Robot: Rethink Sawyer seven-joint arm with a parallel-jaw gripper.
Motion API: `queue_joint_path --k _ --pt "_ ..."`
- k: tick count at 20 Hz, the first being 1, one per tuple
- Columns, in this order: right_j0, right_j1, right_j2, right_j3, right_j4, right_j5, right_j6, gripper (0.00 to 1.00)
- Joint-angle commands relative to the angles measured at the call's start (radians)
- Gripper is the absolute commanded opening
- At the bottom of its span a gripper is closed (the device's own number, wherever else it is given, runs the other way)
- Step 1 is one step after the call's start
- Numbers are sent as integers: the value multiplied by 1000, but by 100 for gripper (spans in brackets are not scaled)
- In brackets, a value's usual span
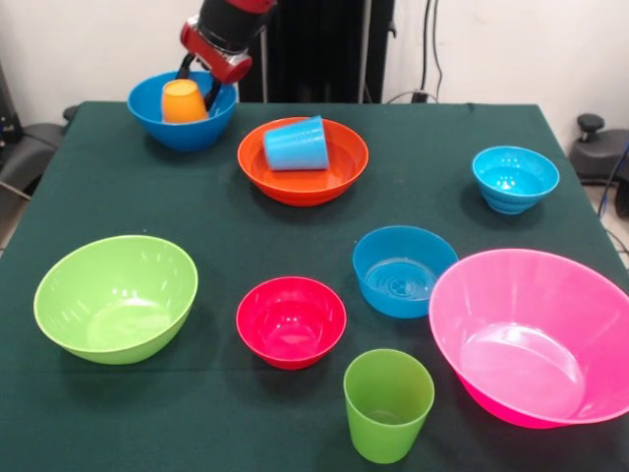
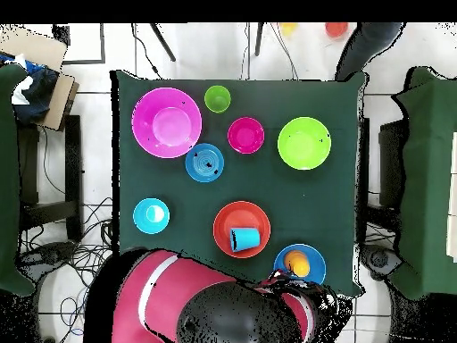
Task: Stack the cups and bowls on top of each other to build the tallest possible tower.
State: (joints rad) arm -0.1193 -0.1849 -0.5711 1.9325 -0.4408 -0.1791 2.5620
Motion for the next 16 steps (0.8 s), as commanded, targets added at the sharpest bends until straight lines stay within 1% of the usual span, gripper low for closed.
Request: queue_joint_path --k 1,8,16 --pt "12 1 103 -159 89 -20 70 100" --pt "-1 57 106 -222 106 -105 61 100" --pt "-30 46 141 -224 102 -125 76 100"
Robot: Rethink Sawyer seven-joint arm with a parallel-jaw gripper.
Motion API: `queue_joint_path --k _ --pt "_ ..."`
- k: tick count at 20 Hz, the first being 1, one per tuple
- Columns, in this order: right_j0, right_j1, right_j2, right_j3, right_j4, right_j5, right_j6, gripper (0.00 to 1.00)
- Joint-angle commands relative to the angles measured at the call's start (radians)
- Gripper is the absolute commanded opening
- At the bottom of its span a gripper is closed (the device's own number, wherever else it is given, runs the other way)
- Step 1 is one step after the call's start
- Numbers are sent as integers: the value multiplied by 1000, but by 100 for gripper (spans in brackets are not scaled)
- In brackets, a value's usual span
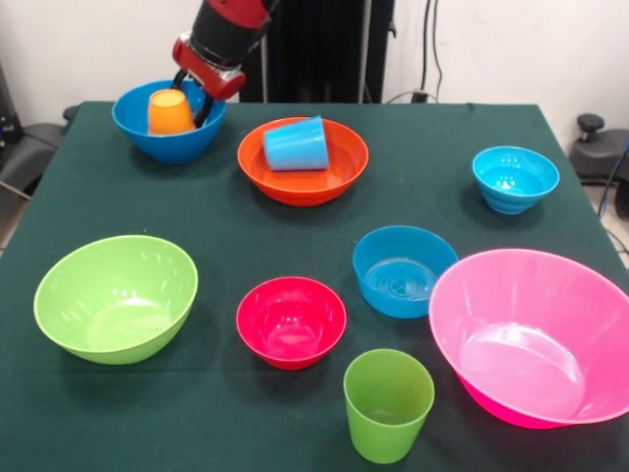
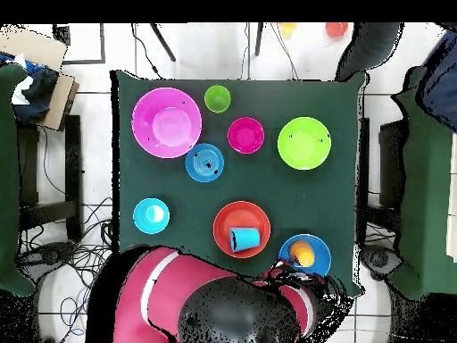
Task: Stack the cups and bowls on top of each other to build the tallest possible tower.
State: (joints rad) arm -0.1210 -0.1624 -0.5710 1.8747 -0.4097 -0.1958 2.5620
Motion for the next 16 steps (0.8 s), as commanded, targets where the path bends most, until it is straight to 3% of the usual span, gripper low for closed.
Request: queue_joint_path --k 1,16 --pt "-34 20 146 -163 71 -111 80 100" --pt "-100 -77 315 -91 115 -15 134 100"
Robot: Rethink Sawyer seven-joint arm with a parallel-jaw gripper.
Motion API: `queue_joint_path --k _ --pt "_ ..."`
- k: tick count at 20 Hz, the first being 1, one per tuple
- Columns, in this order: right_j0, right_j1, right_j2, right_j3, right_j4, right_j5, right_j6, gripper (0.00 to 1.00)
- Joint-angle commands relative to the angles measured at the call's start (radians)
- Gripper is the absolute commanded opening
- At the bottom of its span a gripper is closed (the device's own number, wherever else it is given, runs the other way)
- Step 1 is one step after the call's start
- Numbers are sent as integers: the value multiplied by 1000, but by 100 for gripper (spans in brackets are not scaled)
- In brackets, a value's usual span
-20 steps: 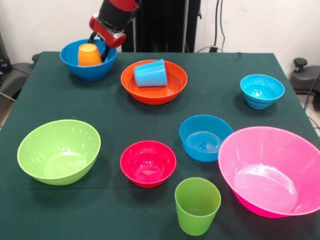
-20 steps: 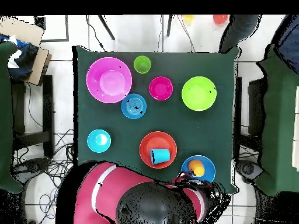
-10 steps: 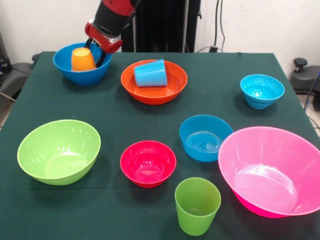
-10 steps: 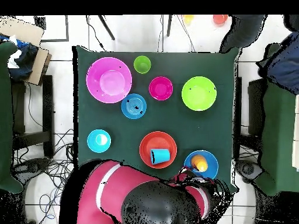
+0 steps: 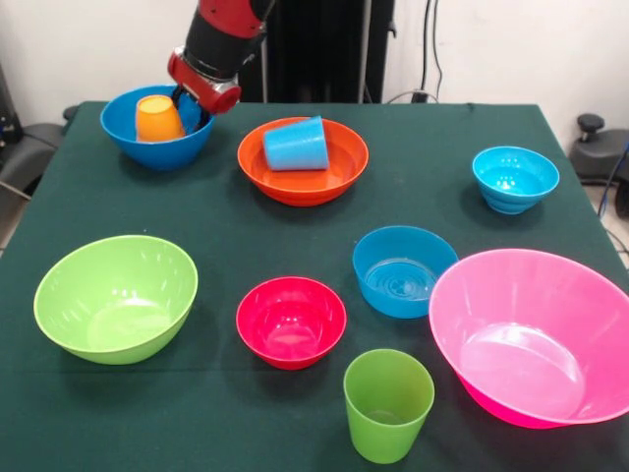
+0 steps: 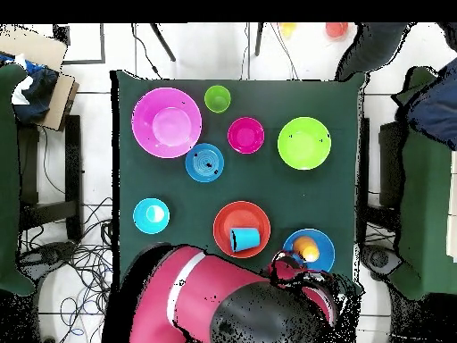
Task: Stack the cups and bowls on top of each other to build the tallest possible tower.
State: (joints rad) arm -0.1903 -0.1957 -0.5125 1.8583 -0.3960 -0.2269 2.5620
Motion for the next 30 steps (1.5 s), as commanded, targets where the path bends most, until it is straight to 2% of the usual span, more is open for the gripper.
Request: queue_joint_path --k 1,4,8,17,24,30 --pt "-36 -51 269 -66 109 18 140 100" --pt "-54 -64 305 -63 137 40 144 100" --pt "-45 -80 324 -54 184 69 146 100" --pt "-75 -135 412 -5 242 122 141 100" --pt "-46 -127 397 -34 307 144 123 100" --pt "-49 -117 381 -31 304 124 90 100"
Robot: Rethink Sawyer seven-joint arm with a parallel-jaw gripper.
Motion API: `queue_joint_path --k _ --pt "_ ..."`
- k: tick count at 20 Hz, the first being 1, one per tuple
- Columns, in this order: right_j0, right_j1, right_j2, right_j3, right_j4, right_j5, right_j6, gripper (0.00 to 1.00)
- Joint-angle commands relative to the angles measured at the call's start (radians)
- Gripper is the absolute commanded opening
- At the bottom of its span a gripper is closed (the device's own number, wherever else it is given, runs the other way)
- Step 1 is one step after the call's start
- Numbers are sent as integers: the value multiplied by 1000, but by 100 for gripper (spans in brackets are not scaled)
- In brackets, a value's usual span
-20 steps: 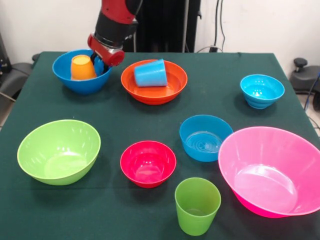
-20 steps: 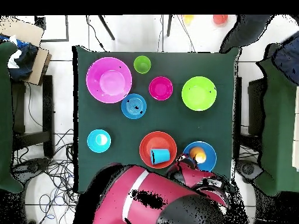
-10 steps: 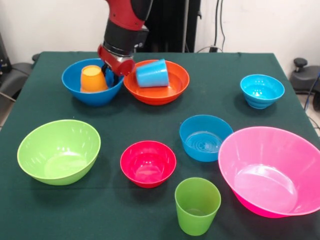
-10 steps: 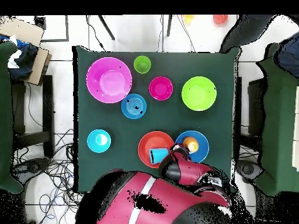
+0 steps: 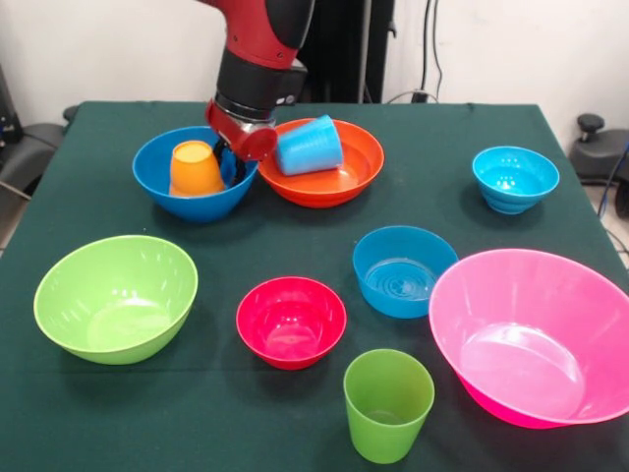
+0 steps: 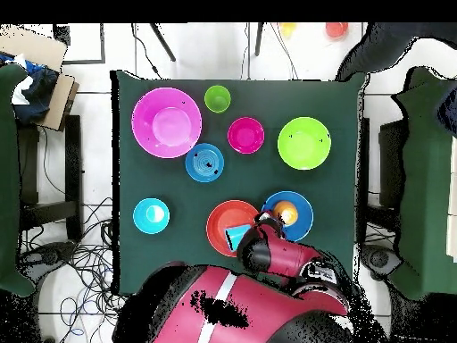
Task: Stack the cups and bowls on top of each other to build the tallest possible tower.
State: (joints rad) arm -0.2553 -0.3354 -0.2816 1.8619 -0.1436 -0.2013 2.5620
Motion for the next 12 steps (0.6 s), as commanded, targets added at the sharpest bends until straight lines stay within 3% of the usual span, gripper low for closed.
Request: queue_joint_path --k 1,12 --pt "17 21 151 -33 54 98 93 100" --pt "77 33 141 -60 176 125 133 100"
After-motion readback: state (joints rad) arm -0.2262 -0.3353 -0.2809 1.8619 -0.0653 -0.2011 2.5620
